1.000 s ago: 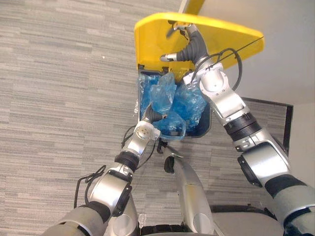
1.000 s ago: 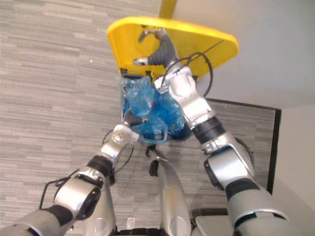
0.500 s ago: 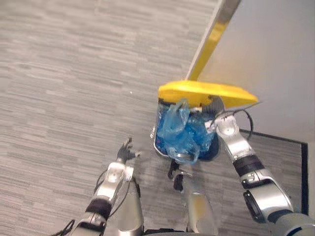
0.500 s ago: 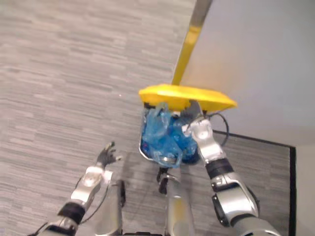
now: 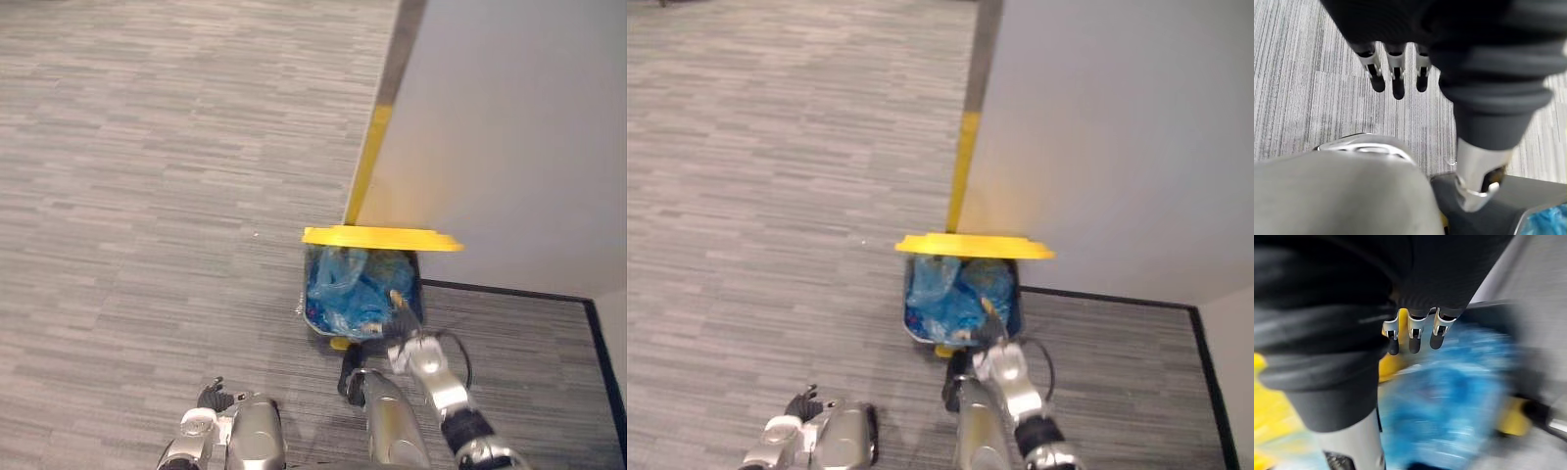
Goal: Gather rubbish on tea table into small bin, then transfer packed bag to large trash can.
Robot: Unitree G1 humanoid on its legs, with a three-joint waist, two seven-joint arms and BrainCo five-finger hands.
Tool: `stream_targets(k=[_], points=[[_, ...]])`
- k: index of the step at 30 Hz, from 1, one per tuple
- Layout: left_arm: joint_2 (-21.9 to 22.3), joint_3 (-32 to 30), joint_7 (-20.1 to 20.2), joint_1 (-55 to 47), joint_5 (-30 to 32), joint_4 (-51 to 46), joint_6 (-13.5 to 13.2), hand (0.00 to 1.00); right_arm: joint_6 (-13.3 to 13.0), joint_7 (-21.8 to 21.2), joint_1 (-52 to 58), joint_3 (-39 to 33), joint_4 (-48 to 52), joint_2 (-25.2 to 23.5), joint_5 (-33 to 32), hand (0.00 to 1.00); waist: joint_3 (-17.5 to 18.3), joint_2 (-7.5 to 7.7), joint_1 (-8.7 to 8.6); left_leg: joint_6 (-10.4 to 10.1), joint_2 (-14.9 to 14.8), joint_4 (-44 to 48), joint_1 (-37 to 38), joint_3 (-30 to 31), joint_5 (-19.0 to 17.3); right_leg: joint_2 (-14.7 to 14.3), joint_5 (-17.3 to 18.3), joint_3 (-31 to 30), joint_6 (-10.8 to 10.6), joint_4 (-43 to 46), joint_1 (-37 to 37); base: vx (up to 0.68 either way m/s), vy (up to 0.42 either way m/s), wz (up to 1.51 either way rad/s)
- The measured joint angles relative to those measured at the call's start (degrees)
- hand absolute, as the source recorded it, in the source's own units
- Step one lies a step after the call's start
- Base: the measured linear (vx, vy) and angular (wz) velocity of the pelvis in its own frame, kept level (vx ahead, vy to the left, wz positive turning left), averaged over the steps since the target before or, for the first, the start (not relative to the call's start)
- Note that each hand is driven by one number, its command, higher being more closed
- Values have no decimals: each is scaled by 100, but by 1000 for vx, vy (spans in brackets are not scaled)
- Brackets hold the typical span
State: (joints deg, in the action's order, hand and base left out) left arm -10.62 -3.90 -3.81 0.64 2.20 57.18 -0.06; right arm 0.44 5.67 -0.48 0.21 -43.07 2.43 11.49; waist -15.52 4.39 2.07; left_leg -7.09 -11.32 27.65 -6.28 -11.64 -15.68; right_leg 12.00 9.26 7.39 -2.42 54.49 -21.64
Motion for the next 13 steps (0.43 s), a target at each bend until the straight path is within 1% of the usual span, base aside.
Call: stream_targets(k=[1,2,3,4,5,6,7,8,9,10,11,13], points=[[5,-61,0,-21,0,-51,11,0,5,9,87,-121,-168,-41,10,0,30,35,17,-32,-6,6,-2,7,-20,-75,147,-15,-206,-194,84,-55,-243,-13],[164,-226,-50,-5,-2,-57,63,0,16,31,192,-518,-442,-82,-56,0,131,-79,0,-110,-133,-109,-63,66,59,-397,437,9,-554,-950,410,-53,-153,-23],[286,-273,-70,-33,-2,-62,69,0,31,91,213,-702,-550,-80,-20,0,317,-197,23,-87,-214,-308,-101,48,142,-615,639,3,-629,-1683,651,0,-197,-44],[466,-441,-83,-72,-2,-108,56,0,71,155,273,-922,-699,-74,-18,0,491,-175,81,-46,-283,-581,-103,-83,361,-606,957,34,-207,-1779,779,13,-169,-41],[584,-519,-106,-53,47,-117,68,0,117,205,258,-1038,-868,-130,-25,0,545,12,38,-184,-90,-688,-37,-179,492,-468,1256,65,129,-1996,969,-7,-256,-35],[669,-575,-96,46,42,-91,70,0,179,227,273,-1241,-1076,-78,-56,0,577,-68,6,-188,-117,-894,59,-149,678,-588,1061,81,100,-2119,1019,-65,-164,-26],[823,-574,-114,34,24,-41,38,0,195,264,302,-1357,-1238,-26,-86,0,747,-184,9,-96,-147,-1217,128,-151,762,-715,861,24,159,-2454,1057,-54,-103,-31],[887,-573,-134,37,-4,-3,38,0,201,287,285,-1374,-1307,0,-129,0,798,-218,5,-24,-136,-1365,171,-151,841,-749,783,23,173,-2605,1090,-30,3,-33],[1018,-569,-139,38,-12,79,38,0,204,307,284,-1536,-1395,9,-177,0,878,-260,-31,87,-108,-1625,270,-159,971,-812,619,-12,157,-2882,1147,-4,36,-26],[1122,-564,-146,10,-19,167,46,0,229,332,283,-1682,-1464,17,-299,0,934,-338,-34,103,-97,-1898,378,-204,1085,-877,474,-64,155,-3143,1201,-10,63,-23],[1138,-562,-155,2,-19,192,40,0,228,347,280,-1753,-1473,14,-361,0,949,-359,-41,68,-79,-2046,436,-208,1148,-903,404,-90,127,-3285,1248,-11,64,-20],[1098,-566,-186,-15,-19,195,39,0,228,374,280,-1829,-1544,14,-488,0,963,-380,-49,92,-3,-2247,545,-206,1236,-912,280,-164,62,-3495,1333,-20,73,-9]])
